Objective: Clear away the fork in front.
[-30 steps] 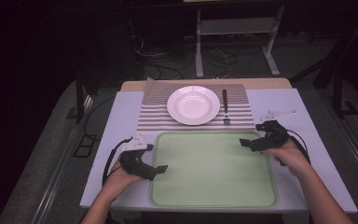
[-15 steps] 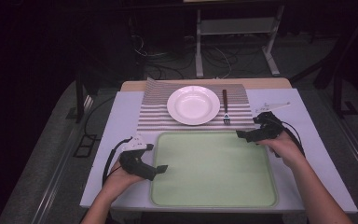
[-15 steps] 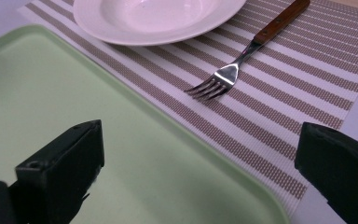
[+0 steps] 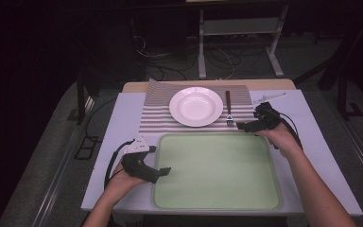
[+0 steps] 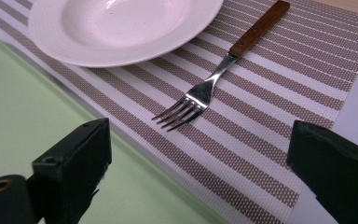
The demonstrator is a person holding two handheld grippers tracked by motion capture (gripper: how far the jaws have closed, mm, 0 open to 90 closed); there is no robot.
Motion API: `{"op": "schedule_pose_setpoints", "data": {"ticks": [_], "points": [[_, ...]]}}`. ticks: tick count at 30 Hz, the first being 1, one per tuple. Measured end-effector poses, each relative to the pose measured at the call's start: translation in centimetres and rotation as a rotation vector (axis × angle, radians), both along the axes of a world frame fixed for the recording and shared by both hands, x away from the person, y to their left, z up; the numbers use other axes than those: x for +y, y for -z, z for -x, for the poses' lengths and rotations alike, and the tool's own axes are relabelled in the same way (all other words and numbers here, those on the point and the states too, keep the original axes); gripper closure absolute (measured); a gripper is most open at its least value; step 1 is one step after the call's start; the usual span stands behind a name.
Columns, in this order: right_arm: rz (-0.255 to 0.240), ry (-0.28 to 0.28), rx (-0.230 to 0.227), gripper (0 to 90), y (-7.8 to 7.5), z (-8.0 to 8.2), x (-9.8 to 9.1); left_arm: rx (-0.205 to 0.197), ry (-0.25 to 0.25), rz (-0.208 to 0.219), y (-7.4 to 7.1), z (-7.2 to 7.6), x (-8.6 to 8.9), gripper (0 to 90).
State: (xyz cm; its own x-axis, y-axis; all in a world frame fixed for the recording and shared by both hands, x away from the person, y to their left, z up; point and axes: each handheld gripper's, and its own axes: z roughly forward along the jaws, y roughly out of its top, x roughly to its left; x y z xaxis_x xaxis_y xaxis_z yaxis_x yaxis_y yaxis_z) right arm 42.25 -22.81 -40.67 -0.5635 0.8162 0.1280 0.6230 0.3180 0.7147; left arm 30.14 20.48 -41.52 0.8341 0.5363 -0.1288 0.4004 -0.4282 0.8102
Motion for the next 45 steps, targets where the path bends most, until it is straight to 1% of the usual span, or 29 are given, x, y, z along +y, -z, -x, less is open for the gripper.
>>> {"op": "schedule_pose_setpoints", "data": {"ticks": [1,2,3,4,5,7,11,12,13,14,16,18,21,24,26,30,31,32,33,34,35,36,37,38,39,40,41,44,45], "points": [[0.000,0.000,0.000,6.9,0.0,0.0,0.0,0.000,0.000,0.000,0.0,0.0,0.0,0.0],[0.002,0.008,0.015,8.2,-0.1,-0.5,0.2,0.001,-0.002,-0.001,0.0,0.0,0.0,0.0],[0.002,0.008,0.015,8.2,-0.1,-0.5,0.2,0.001,-0.002,-0.001,0.0,0.0,0.0,0.0],[0.008,0.016,0.032,10.9,-0.2,-1.0,0.4,0.000,-0.001,-0.002,0.0,0.0,-0.1,0.0],[0.013,0.017,0.038,11.5,-0.2,-1.2,0.5,-0.001,0.001,-0.002,0.0,0.0,-0.1,0.0],[0.021,0.019,0.040,14.7,-0.1,-1.7,0.7,-0.002,0.004,-0.006,0.0,0.1,-0.1,0.0],[0.018,0.025,0.059,16.2,0.0,-2.4,1.0,-0.003,0.006,-0.004,0.1,0.0,-0.1,0.0],[0.036,0.034,0.072,17.3,0.0,-2.9,1.3,-0.005,0.007,-0.008,0.1,0.0,-0.1,0.0],[0.037,0.029,0.071,18.4,0.0,-3.1,1.4,-0.007,0.008,-0.006,0.1,0.0,-0.1,0.0],[0.031,0.029,0.077,19.7,-0.1,-3.3,1.5,-0.006,0.007,-0.004,0.1,0.0,-0.1,0.0],[0.035,0.028,0.089,21.1,-0.1,-4.0,1.7,-0.006,0.004,-0.004,0.1,0.0,-0.1,0.0],[0.040,0.039,0.094,23.4,-0.2,-4.6,2.0,-0.010,0.005,-0.008,0.1,0.0,-0.1,0.0],[0.047,0.039,0.098,26.5,-0.4,-5.6,2.3,-0.015,0.009,-0.012,0.0,0.1,-0.1,0.0],[0.037,0.053,0.107,30.9,-0.7,-6.7,2.6,-0.018,0.006,-0.010,0.0,0.1,0.0,0.0],[0.018,0.061,0.126,35.1,-0.9,-7.6,2.8,-0.018,0.005,-0.007,0.0,0.0,0.0,0.0],[0.017,0.061,0.175,40.3,-1.1,-9.2,3.3,-0.023,0.002,-0.004,-0.1,0.1,0.1,0.0],[0.017,0.061,0.175,40.3,-1.1,-9.2,3.3,-0.023,0.002,-0.004,-0.1,0.1,0.1,0.0],[0.019,0.074,0.199,42.8,-1.0,-10.0,3.5,-0.025,0.001,0.001,-0.1,0.1,0.1,0.0],[0.019,0.074,0.199,42.8,-1.0,-10.0,3.5,-0.025,0.001,0.001,-0.1,0.1,0.1,0.0],[0.037,0.090,0.223,45.9,-0.9,-10.7,3.7,-0.025,0.002,0.003,-0.1,0.1,0.1,0.0],[0.037,0.090,0.223,45.9,-0.9,-10.7,3.7,-0.025,0.002,0.003,-0.1,0.1,0.1,0.0],[0.063,0.105,0.247,48.3,-0.7,-11.3,3.8,-0.025,0.004,0.002,-0.1,0.1,0.1,0.0],[0.063,0.105,0.247,48.3,-0.7,-11.3,3.8,-0.025,0.004,0.002,-0.1,0.1,0.1,0.0],[0.082,0.117,0.273,50.6,-0.5,-11.9,3.8,-0.025,0.005,0.002,-0.1,0.1,0.1,0.0],[0.082,0.117,0.273,50.6,-0.5,-11.9,3.8,-0.025,0.005,0.002,-0.1,0.1,0.1,0.0],[0.076,0.123,0.296,52.4,-0.3,-12.4,3.8,-0.025,0.004,0.000,-0.1,0.1,0.1,0.0],[0.075,0.126,0.304,53.2,-0.2,-12.5,3.9,-0.026,0.003,-0.004,-0.1,0.1,0.1,0.0],[0.098,0.126,0.344,55.8,0.2,-13.0,4.1,-0.029,0.007,-0.007,0.0,0.2,0.0,0.0],[0.098,0.126,0.344,55.8,0.2,-13.0,4.1,-0.029,0.007,-0.007,0.0,0.2,0.0,0.0]]}}
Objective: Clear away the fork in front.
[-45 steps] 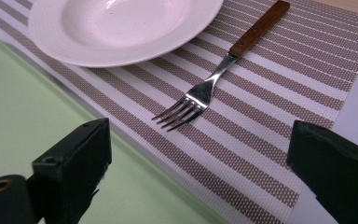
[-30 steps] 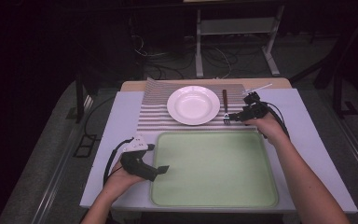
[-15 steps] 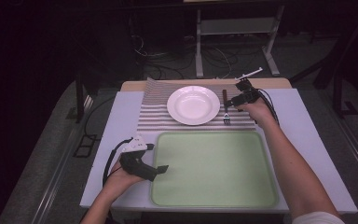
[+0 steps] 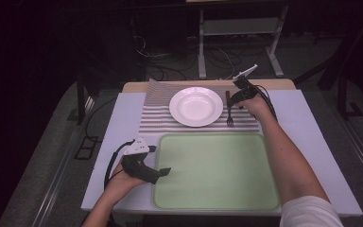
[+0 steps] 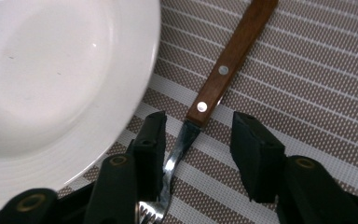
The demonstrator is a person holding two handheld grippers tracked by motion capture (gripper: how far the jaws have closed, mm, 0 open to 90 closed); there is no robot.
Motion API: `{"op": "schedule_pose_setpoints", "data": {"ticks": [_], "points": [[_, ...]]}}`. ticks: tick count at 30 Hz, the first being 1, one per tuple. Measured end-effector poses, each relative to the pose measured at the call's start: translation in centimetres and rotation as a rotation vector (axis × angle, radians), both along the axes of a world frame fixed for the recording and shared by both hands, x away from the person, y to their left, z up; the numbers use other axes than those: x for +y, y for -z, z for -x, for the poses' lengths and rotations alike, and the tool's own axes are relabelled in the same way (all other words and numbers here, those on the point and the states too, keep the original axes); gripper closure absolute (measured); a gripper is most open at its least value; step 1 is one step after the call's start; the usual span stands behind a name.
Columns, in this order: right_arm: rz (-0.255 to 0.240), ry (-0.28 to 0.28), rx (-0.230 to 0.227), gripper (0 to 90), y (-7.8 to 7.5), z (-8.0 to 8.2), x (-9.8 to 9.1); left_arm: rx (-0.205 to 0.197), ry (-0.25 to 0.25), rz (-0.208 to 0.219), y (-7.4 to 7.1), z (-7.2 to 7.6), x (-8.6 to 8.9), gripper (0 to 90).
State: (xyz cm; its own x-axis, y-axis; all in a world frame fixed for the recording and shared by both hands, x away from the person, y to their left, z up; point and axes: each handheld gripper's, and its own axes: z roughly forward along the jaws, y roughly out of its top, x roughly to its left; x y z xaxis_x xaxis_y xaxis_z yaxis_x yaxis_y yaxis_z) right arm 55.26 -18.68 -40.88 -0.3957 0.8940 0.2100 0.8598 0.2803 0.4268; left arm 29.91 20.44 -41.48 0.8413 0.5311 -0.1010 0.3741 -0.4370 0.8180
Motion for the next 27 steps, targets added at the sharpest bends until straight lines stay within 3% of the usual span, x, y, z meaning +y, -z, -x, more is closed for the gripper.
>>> {"op": "schedule_pose_setpoints", "data": {"ticks": [6,9,17,27], "points": [[0.032,0.021,0.063,57.7,0.7,-0.9,0.4,0.000,0.003,-0.006,0.0,0.0,0.0,0.0],[0.031,0.024,0.071,57.8,0.7,-1.3,0.8,0.000,0.005,-0.007,0.0,0.0,0.0,0.0],[0.109,0.024,0.092,59.6,1.5,-2.0,1.9,0.000,0.004,-0.006,0.1,0.0,0.0,0.0],[0.162,0.022,0.096,65.8,1.5,-2.3,2.7,-0.002,0.007,-0.018,0.1,0.0,-0.1,0.0]]}}
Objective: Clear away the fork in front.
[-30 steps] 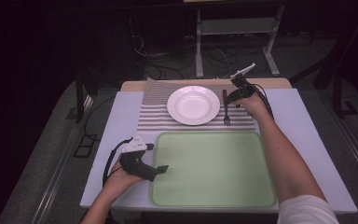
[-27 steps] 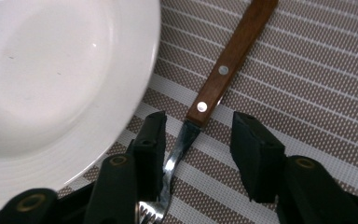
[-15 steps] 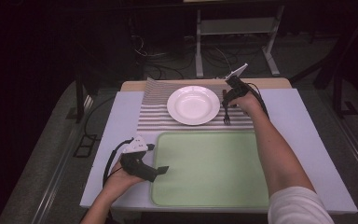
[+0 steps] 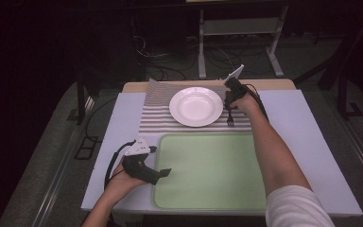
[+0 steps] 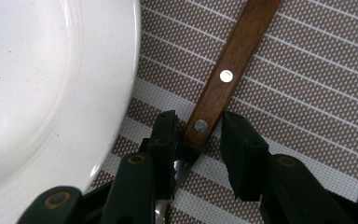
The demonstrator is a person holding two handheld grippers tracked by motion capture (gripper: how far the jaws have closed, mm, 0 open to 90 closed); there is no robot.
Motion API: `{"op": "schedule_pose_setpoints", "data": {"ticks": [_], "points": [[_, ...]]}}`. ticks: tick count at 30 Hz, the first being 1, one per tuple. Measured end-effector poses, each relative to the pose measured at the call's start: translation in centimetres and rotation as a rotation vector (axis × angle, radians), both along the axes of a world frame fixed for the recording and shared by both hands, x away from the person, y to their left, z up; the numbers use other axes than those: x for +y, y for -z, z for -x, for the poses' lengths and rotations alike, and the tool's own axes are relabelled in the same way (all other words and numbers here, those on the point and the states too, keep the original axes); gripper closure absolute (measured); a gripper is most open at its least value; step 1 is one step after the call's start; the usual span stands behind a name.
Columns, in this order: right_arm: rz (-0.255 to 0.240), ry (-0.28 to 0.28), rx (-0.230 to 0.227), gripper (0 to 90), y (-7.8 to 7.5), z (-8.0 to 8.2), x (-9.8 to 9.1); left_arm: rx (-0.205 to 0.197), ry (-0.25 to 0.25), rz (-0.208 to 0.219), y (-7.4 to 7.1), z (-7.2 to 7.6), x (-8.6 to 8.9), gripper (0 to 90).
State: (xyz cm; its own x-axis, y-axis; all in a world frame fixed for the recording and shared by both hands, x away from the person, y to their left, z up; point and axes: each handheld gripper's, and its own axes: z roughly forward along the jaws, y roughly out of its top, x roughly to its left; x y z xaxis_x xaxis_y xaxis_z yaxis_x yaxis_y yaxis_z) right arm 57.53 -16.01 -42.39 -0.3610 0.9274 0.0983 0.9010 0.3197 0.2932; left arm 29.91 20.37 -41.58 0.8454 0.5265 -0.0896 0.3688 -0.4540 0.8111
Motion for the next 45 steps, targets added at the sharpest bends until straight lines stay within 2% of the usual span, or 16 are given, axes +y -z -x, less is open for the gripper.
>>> {"op": "schedule_pose_setpoints", "data": {"ticks": [6,19,21,23,28,31,32,34,35,38,41,42,43,44,45], "points": [[0.021,0.007,-0.009,75.5,0.0,0.0,-0.2,0.002,0.000,0.003,0.0,0.0,0.0,0.0],[0.015,-0.016,-0.034,77.1,0.0,0.3,-0.4,0.000,0.001,0.004,0.0,0.0,0.0,0.0],[-0.017,-0.017,-0.040,77.2,-0.2,0.5,-1.1,0.001,0.000,0.002,0.0,-0.1,0.1,0.0],[-0.026,-0.017,-0.046,77.2,-0.4,0.6,-1.4,0.002,0.000,0.001,0.1,-0.1,0.1,0.0],[-0.106,-0.010,-0.093,77.6,-2.1,1.7,-3.4,-0.002,-0.001,0.001,0.1,-0.1,0.1,0.0],[-0.113,-0.014,-0.113,77.6,-2.8,2.2,-3.9,-0.002,-0.002,0.000,0.1,-0.1,0.0,0.0],[-0.130,-0.022,-0.133,77.6,-3.6,2.8,-4.5,-0.002,-0.002,0.000,0.1,-0.1,0.0,0.0],[-0.133,-0.027,-0.142,77.6,-3.8,3.0,-4.7,-0.003,-0.002,0.000,0.1,-0.1,0.0,0.0],[-0.141,-0.039,-0.168,77.6,-4.6,3.7,-5.2,-0.003,-0.001,0.001,0.1,-0.1,0.0,0.0],[-0.178,-0.047,-0.193,77.6,-5.5,4.7,-5.8,-0.004,-0.001,-0.003,0.1,-0.1,0.0,0.0],[-0.201,-0.067,-0.212,77.5,-6.0,5.5,-6.2,-0.005,0.000,-0.004,0.1,-0.1,0.1,0.0],[-0.226,-0.083,-0.230,77.6,-6.4,6.4,-6.5,-0.005,-0.001,-0.006,0.1,-0.2,0.1,0.0],[-0.226,-0.083,-0.230,77.6,-6.4,6.4,-6.5,-0.005,-0.001,-0.006,0.1,-0.2,0.1,0.0],[-0.265,-0.103,-0.258,77.5,-6.8,7.5,-6.8,-0.003,-0.003,-0.006,0.2,-0.2,0.1,0.0],[-0.265,-0.103,-0.258,77.5,-6.8,7.5,-6.8,-0.003,-0.003,-0.006,0.2,-0.2,0.1,0.0]]}}
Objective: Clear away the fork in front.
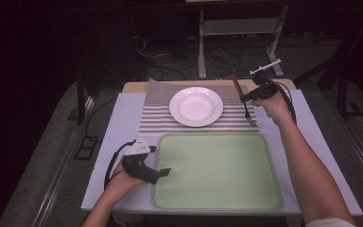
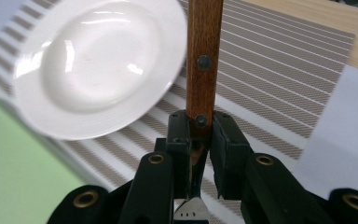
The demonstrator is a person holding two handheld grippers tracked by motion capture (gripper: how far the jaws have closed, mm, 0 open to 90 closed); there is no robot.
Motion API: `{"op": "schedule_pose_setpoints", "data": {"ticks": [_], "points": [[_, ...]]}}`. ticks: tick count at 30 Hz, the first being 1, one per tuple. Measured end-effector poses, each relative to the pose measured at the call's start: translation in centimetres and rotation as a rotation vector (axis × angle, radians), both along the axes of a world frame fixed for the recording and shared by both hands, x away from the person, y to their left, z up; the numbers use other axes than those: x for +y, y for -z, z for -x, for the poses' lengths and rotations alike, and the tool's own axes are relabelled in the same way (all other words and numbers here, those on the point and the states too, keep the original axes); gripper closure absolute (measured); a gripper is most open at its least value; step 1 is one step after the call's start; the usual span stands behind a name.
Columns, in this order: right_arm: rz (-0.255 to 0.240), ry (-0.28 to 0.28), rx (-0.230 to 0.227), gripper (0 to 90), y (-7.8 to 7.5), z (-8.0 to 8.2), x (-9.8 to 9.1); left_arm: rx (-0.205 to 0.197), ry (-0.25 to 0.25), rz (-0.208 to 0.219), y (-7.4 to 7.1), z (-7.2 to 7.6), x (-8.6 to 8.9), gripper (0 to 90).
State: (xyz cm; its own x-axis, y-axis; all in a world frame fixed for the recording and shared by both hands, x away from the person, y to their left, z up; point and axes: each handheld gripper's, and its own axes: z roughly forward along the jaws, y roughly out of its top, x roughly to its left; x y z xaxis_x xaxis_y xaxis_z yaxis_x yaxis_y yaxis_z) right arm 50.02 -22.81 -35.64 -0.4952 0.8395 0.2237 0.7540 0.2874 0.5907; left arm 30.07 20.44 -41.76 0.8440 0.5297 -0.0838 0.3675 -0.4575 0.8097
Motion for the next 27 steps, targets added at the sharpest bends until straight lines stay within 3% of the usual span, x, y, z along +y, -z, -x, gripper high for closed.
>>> {"op": "schedule_pose_setpoints", "data": {"ticks": [3,9,17,27], "points": [[-0.049,-0.038,-0.037,77.5,-0.4,2.1,-0.3,-0.004,0.001,0.002,0.0,0.0,-0.1,0.0],[-0.100,-0.098,-0.069,77.5,-0.9,4.7,-0.4,-0.011,0.002,0.008,0.0,0.1,-0.1,0.0],[-0.152,-0.160,-0.127,77.5,-0.6,7.9,-0.1,-0.018,0.000,0.006,0.0,0.1,-0.2,0.0],[-0.177,-0.231,-0.191,77.5,-0.2,11.4,0.0,-0.024,-0.010,0.001,0.0,0.1,-0.3,0.0]]}}
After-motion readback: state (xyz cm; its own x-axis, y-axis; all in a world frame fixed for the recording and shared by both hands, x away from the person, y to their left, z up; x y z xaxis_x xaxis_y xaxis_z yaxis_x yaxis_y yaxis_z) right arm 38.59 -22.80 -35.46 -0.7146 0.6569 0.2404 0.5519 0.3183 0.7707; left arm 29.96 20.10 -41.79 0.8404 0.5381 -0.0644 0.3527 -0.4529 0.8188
